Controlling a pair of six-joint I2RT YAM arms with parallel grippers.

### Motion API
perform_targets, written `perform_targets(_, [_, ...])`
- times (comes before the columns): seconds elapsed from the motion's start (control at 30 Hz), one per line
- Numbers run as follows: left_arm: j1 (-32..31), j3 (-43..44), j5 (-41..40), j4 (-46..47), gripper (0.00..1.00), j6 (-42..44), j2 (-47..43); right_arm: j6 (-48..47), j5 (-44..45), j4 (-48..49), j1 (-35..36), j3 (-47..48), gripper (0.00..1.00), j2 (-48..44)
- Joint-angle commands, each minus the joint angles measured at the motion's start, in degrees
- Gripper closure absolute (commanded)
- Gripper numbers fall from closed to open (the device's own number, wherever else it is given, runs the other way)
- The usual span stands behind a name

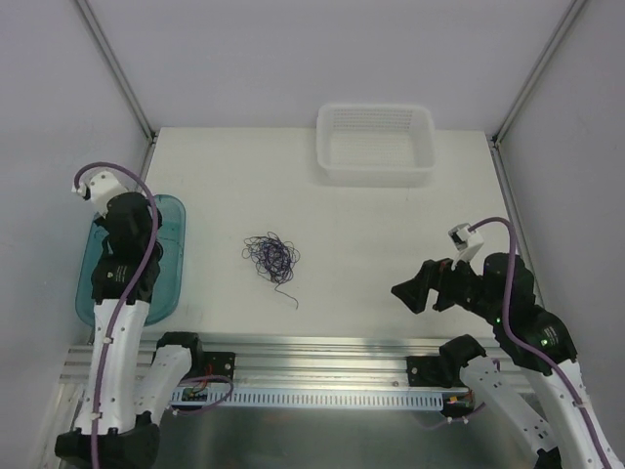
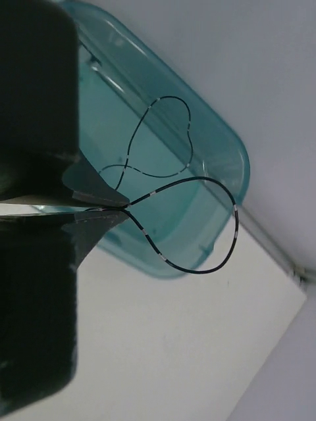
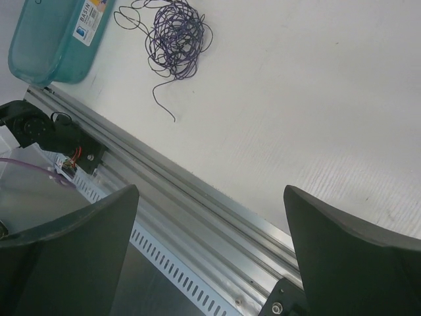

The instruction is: Untangle the cables

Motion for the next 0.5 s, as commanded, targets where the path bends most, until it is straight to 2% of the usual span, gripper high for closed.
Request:
perform_targets(0.0, [12.6, -4.22, 1.22, -1.27, 1.0, -1.33, 1.0, -0.03, -2.89, 0.21, 0.19, -0.91, 0.03, -0.38])
perform_targets(0.13, [23.36, -8.53, 7.73, 2.87, 1.0, -3.79, 3.55, 0.76, -4.82, 0.29, 0.28, -1.97, 0.03, -1.08])
perform_targets(0.4, [25.66, -8.46, 2.55, 5.6, 1.0, -8.45, 10.5, 1.11, -4.65, -2.78, 0.19, -2.58, 0.03, -3.02])
perform_targets(0.43, [25.66, -7.84, 2.55, 5.6, 0.93, -8.45, 10.94, 1.2, -4.65, -2.96, 0.19, -2.58, 0.03, -3.02])
perform_targets(0.47, [25.66, -7.66, 2.81, 5.6, 0.58, -8.45, 11.03, 1.46, -4.56, -3.04, 0.28, -2.76, 0.03, -2.93])
